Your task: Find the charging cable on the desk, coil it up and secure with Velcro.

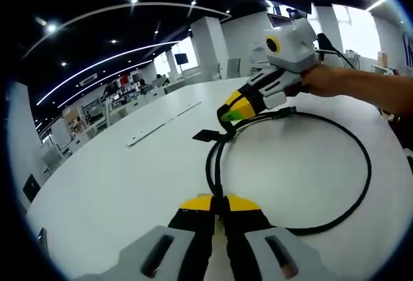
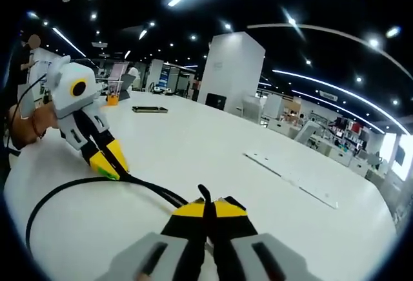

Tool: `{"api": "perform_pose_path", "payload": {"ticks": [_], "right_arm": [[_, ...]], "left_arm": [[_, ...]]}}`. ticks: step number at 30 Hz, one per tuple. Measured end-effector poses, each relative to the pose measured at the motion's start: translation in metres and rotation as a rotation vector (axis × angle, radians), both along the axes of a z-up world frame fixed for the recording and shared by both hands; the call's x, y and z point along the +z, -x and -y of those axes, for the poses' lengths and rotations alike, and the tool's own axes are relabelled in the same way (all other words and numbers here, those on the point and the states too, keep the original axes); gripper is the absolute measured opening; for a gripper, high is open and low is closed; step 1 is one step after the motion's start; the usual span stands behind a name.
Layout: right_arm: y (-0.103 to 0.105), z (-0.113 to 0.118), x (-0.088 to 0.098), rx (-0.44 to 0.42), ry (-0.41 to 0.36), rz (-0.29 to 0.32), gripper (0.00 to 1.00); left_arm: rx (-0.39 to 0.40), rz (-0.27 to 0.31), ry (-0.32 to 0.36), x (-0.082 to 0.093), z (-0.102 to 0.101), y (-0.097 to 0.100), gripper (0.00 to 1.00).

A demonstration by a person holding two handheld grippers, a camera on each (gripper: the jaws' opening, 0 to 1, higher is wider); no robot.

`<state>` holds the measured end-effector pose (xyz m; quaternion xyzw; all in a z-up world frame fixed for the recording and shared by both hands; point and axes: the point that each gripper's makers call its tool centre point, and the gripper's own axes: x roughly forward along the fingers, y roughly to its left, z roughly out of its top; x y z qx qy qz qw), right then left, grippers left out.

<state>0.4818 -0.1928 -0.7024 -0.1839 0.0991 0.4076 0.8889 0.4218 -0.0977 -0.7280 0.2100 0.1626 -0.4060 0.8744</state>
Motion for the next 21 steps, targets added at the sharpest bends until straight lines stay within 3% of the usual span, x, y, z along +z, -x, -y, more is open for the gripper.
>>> {"api": "perform_pose_path", "payload": {"ticks": [21], "right_arm": [[-0.022,-0.007,-0.014,0.035,0.007,-0.080,0.04]], "left_arm": [[0.007,0.018,-0.005,0.000,0.000,-0.001,0.07]]}}
